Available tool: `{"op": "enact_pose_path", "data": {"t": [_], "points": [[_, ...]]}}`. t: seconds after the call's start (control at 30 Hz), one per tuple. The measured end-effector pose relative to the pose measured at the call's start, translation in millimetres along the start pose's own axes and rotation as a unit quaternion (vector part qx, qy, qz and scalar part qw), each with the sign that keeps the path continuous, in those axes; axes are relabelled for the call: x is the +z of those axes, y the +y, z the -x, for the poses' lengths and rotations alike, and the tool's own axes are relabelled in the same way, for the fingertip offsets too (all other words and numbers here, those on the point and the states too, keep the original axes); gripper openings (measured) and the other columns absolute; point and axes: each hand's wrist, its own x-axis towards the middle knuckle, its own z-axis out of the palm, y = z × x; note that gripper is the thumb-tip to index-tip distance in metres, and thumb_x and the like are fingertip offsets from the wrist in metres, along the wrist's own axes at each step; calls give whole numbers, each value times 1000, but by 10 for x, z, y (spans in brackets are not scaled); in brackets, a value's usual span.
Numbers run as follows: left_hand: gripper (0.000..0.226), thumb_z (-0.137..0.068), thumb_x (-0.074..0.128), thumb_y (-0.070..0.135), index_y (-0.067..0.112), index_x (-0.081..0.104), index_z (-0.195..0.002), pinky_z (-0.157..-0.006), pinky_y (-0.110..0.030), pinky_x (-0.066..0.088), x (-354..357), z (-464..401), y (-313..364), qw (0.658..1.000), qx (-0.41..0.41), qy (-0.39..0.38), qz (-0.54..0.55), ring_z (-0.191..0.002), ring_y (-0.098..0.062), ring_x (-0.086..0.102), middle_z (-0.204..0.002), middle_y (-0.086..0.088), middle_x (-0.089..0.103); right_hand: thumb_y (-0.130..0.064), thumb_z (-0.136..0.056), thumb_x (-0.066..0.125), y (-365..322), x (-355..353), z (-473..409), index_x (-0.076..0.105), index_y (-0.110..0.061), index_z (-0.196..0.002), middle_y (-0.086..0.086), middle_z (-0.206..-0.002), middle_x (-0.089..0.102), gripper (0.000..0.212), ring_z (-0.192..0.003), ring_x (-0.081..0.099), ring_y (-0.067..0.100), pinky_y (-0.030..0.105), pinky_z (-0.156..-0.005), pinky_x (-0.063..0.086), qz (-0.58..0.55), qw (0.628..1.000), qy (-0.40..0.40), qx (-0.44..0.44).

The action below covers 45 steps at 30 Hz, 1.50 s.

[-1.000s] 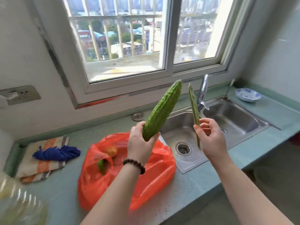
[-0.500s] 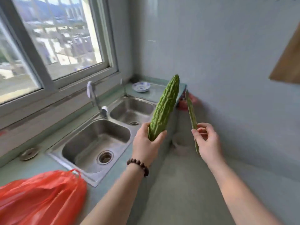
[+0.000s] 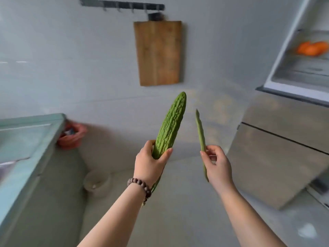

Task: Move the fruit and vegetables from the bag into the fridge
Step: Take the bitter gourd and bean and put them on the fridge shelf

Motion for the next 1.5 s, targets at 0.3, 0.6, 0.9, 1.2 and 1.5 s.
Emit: {"op": "enact_pose_path", "data": {"t": [0.3, 0.6, 0.9, 1.2, 1.5], "points": [[37, -78, 66, 50, 23, 54, -99, -63, -26, 49, 1305, -758, 405, 990, 42, -127, 40, -72, -4, 60, -80, 9, 63, -17, -85, 63, 642, -772, -736, 58, -18, -92, -7, -82, 61, 9, -76, 58, 11, 5, -63, 40, 44, 989, 130, 60], [31, -78, 68, 48, 26, 52, -94, -50, -20, 43, 2439, -1908, 690, 967, 110, -215, 78, -63, -5, 59, -73, 6, 63, -20, -85, 63, 983, -959, -1890, 56, -23, -91, -7, -83, 61, 10, -76, 57, 10, 11, -61, 41, 96, 963, 240, 80], [29, -77, 67, 49, 31, 52, -94, -52, -19, 38, 3367, -2880, 1166, 931, 179, -294, 119, -67, -8, 59, -78, 5, 62, -22, -87, 61, 1084, -1305, -2725, 58, -22, -91, -8, -83, 62, 5, -79, 59, 8, 19, -62, 43, 133, 929, 330, 101], [23, -78, 70, 44, 29, 56, -87, -51, -16, 41, 4403, -3279, 1834, 896, 181, -354, 197, -61, -5, 58, -72, 4, 63, -20, -87, 61, 1305, -2013, -3412, 57, -26, -90, -8, -83, 61, 7, -77, 57, 2, 13, -57, 39, 165, 907, 371, 112], [26, -78, 68, 46, 26, 57, -90, -53, -10, 40, 5599, -3566, 2948, 885, 248, -338, 205, -64, 1, 56, -69, 9, 62, -21, -88, 60, 1887, -3209, -4533, 56, -27, -91, -6, -86, 62, 8, -79, 57, 6, 11, -59, 40, 168, 910, 370, 81]]}}
